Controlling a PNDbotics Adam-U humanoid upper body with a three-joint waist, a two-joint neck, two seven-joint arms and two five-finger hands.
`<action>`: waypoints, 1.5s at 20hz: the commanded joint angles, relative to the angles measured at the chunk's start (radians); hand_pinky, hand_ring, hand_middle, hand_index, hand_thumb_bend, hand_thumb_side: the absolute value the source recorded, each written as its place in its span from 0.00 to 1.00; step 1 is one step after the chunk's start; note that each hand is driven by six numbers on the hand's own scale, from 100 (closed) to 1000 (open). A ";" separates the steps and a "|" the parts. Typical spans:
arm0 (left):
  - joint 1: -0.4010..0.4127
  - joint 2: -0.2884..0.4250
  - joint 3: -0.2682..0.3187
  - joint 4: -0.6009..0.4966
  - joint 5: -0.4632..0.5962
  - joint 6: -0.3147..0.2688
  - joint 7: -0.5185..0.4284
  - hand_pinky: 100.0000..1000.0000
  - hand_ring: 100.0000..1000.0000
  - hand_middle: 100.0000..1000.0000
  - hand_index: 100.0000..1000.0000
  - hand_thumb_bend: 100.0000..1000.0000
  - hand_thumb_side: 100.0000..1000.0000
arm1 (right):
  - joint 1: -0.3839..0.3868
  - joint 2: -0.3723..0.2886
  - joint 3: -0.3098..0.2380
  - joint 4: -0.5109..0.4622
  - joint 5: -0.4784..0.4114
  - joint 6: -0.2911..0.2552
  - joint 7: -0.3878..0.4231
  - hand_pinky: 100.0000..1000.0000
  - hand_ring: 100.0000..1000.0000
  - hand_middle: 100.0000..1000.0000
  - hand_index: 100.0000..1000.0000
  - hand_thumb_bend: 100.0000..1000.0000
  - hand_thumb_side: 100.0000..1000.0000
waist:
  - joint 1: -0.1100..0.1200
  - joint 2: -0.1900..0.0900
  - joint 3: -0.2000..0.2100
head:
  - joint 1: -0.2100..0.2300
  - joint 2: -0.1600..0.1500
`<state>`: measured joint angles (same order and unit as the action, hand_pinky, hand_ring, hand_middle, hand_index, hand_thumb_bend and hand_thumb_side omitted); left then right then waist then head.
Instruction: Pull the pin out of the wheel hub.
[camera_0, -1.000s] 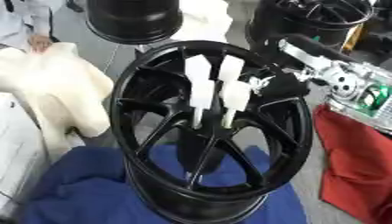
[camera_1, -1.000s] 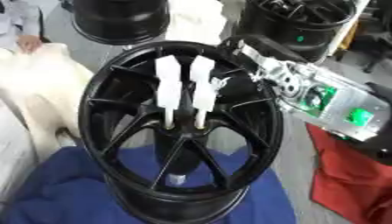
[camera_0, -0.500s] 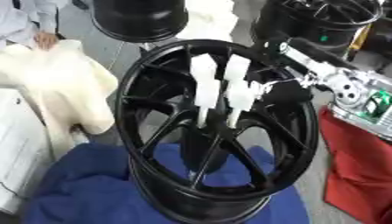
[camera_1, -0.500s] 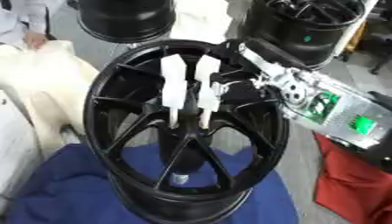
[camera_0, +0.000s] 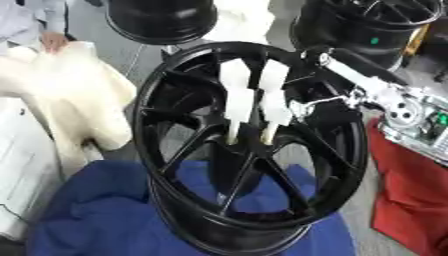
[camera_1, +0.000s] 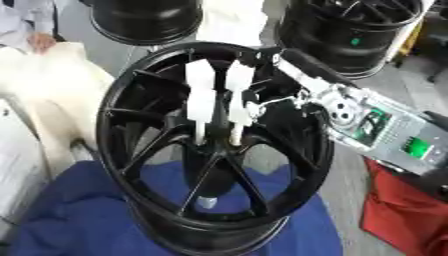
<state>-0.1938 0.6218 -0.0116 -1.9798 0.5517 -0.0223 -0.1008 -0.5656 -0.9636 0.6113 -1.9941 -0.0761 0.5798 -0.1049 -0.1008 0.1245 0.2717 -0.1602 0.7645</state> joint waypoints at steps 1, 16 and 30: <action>-0.009 0.031 0.009 -0.020 -0.004 0.003 0.001 0.97 0.78 0.58 0.84 0.00 0.60 | -0.008 -0.021 -0.021 -0.006 0.012 -0.010 0.005 0.78 0.83 0.83 0.86 0.00 0.02 | 0.006 -0.005 0.000 | 0.003 0.006; -0.006 0.023 0.009 -0.020 -0.016 0.026 0.010 0.97 0.78 0.58 0.84 0.00 0.63 | 0.012 -0.020 -0.037 -0.006 0.101 -0.077 0.125 0.85 0.93 0.88 0.89 0.00 0.02 | 0.000 0.017 0.003 | 0.011 0.006; -0.008 0.020 0.008 -0.020 -0.037 0.025 0.010 0.97 0.78 0.58 0.84 0.00 0.65 | 0.021 -0.025 -0.047 -0.006 0.122 -0.059 0.094 0.83 0.86 0.85 0.88 0.00 0.00 | -0.004 0.052 0.009 | 0.009 0.006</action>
<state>-0.1939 0.6217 -0.0114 -1.9799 0.5181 0.0023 -0.0928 -0.5387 -0.9637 0.5783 -1.9958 0.0342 0.5156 -0.0056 -0.1113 0.1834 0.2797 -0.1516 0.7645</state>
